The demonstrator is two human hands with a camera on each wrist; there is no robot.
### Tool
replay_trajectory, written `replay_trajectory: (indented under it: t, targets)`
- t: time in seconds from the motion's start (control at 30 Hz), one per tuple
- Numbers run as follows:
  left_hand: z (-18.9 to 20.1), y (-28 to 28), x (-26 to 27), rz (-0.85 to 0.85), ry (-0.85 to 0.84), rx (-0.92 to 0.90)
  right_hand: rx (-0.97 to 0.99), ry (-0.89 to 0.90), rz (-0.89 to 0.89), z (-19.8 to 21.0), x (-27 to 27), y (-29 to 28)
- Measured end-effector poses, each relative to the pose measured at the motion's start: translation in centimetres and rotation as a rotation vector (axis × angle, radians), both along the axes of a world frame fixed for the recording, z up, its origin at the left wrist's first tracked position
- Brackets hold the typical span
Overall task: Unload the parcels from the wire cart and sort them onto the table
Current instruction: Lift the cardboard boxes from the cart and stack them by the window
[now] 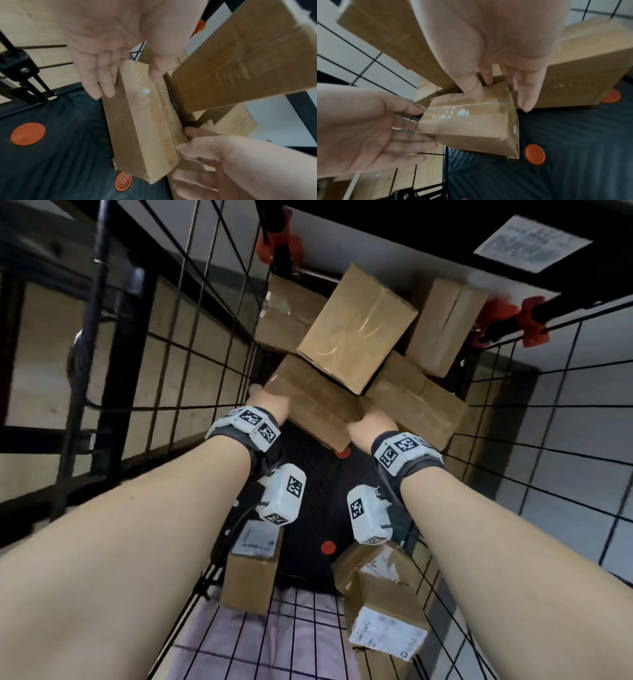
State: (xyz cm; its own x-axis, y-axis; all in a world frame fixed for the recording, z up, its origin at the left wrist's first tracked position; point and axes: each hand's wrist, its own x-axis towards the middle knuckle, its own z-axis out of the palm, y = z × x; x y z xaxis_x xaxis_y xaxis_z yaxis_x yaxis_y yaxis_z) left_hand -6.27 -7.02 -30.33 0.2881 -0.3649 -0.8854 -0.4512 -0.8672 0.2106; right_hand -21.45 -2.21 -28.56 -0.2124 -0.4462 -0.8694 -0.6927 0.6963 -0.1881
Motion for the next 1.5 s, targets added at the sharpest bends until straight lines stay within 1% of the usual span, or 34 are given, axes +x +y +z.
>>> replay_trajectory:
  t: [0.13,0.27,0.33,0.37,0.43,0.53,0.6,0.67,0.73,0.83,0.93,1.0,1.07,1.13,1.2,1.3,1.4,1.47,1.5]
  targets:
    - [-2.2,-0.1,-0.2,0.094,0.055,0.011,0.017,-0.045,-0.103,-1.7,0.3,-0.4]
    - [-1.6,-0.1,-0.3,0.194,0.036,0.003,0.073,-0.219,-0.430,-1.9,0.0,0.3]
    - [-0.5,0.1,-0.8,0.181,0.024,0.019,0.140,-0.307,-0.570,-1.7,0.1,0.9]
    - [-0.1,0.3,-1.0,0.140,0.011,0.030,0.160,-0.344,-0.607,-1.6,0.1,1.2]
    - [0.1,0.7,-1.3,0.057,-0.033,0.029,0.172,-0.397,-0.584,-1.5,0.0,1.7]
    - [-0.4,1.1,-1.5,-0.003,-0.110,0.031,0.179,-0.433,-0.505,-1.0,-0.3,2.3]
    - [-0.8,1.1,-1.8,-0.006,-0.139,0.027,0.197,-0.448,-0.479,-0.5,-0.5,2.4]
    - [-0.9,1.1,-2.2,0.030,-0.164,0.024,0.208,-0.445,-0.456,-0.1,-0.8,2.5]
    - [-0.9,1.2,-2.4,0.035,-0.166,0.008,0.220,-0.443,-0.440,0.3,-0.9,2.7]
    - [-0.7,1.6,-2.4,0.012,-0.120,-0.025,0.223,-0.453,-0.440,0.5,-0.6,3.0]
    - [-0.1,1.8,-2.2,0.021,-0.077,-0.030,0.200,-0.397,-0.453,0.5,-0.6,3.1]
    - [0.7,2.0,-2.0,0.027,-0.051,-0.035,0.148,-0.323,-0.468,0.6,-1.1,3.3]
    - [1.6,2.4,-1.6,0.031,-0.017,-0.041,0.109,-0.265,-0.522,1.2,-1.9,3.3]
    - [2.5,2.9,-1.2,0.047,0.013,-0.044,0.121,-0.248,-0.616,2.4,-2.7,3.0]
    - [3.4,3.1,-1.1,0.083,0.049,-0.036,0.134,-0.243,-0.658,3.6,-3.2,2.9]
    - [5.5,3.5,-1.1,0.091,0.089,-0.005,0.063,-0.188,-0.617,5.4,-3.0,3.3]
    - [7.4,3.7,-0.8,0.079,0.127,0.023,0.043,-0.148,-0.541,7.6,-2.5,4.5]
    - [8.8,3.4,-1.1,0.065,0.114,0.044,0.028,-0.148,-0.515,9.0,-2.3,5.3]
    - [9.5,3.0,-1.4,0.059,0.093,0.063,0.010,-0.148,-0.541,9.8,-2.2,5.7]
